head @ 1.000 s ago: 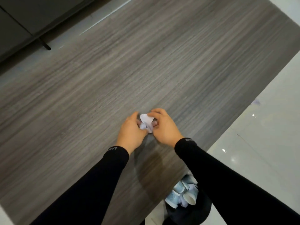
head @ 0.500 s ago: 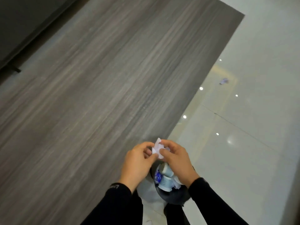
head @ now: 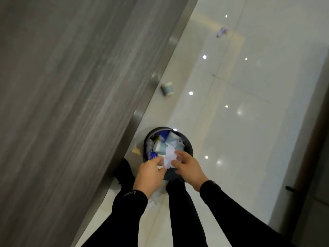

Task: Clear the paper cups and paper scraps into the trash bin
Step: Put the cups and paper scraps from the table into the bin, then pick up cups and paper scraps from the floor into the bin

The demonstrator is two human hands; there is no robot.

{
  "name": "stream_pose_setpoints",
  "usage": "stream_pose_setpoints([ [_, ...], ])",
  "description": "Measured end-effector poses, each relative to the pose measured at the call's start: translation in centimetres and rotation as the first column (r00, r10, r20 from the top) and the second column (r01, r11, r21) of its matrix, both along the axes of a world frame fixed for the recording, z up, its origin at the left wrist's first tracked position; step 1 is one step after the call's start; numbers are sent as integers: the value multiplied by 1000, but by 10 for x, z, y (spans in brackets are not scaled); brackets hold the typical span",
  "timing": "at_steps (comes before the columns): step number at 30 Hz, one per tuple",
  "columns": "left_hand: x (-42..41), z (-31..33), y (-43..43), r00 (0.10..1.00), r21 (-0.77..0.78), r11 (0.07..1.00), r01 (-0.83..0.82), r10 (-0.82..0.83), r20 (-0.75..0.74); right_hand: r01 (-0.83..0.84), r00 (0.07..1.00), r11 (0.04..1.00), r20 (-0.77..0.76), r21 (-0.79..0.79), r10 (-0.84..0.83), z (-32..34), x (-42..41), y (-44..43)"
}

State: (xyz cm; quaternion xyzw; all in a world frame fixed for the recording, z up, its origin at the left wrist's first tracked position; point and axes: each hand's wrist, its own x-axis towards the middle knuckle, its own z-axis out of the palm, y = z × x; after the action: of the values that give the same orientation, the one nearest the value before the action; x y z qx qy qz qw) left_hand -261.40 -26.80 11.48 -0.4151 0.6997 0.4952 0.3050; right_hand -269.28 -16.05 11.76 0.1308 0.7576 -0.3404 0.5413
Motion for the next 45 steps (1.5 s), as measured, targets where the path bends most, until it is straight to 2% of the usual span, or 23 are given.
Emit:
stream_pose_setpoints([
  [3, 9, -6, -5, 995, 21, 999, 46, -47, 88, -53, 998, 995, 29, 87, 51, -11, 0, 14],
  [7, 10, 3, -13, 991, -19, 1000, 18, -16, 133, -35, 999, 990, 25, 139, 32, -5, -6, 28],
  [12, -8, 27, -21, 995, -62, 997, -52, 57, 80, -31, 999, 994, -11, 108, 32, 14, -25, 28],
  [17, 1, 55, -24, 966, -189, 948, -254, 257, -7, -194, 980, 981, -38, 12, 194, 34, -37, 16],
  [22, 54, 67, -9, 873, -284, 829, -482, 482, -76, -499, 860, 866, -130, -8, 494, 47, -25, -3],
  [26, 110, 68, 7, 783, -328, 719, -613, 606, -137, -707, 702, 706, -171, -49, 691, 51, 0, -22],
  [30, 150, 65, 19, 743, -355, 659, -664, 635, -211, -740, 649, 673, -280, -17, 707, 53, 40, -29],
  [35, 215, 63, 61, 629, -285, 562, -776, 721, -291, -777, 614, 627, -279, -48, 739, 48, 109, 2],
  [38, 283, 64, 111, 557, -276, 491, -826, 787, -267, -822, 551, 568, -278, -22, 787, 46, 157, 37],
  [42, 357, 52, 184, 524, -301, 468, -831, 840, -141, -893, 436, 450, -240, 3, 867, 26, 209, 84],
  [45, 379, 22, 226, 497, -282, 459, -842, 864, -78, -884, 460, 468, -170, 4, 871, -7, 237, 107],
])
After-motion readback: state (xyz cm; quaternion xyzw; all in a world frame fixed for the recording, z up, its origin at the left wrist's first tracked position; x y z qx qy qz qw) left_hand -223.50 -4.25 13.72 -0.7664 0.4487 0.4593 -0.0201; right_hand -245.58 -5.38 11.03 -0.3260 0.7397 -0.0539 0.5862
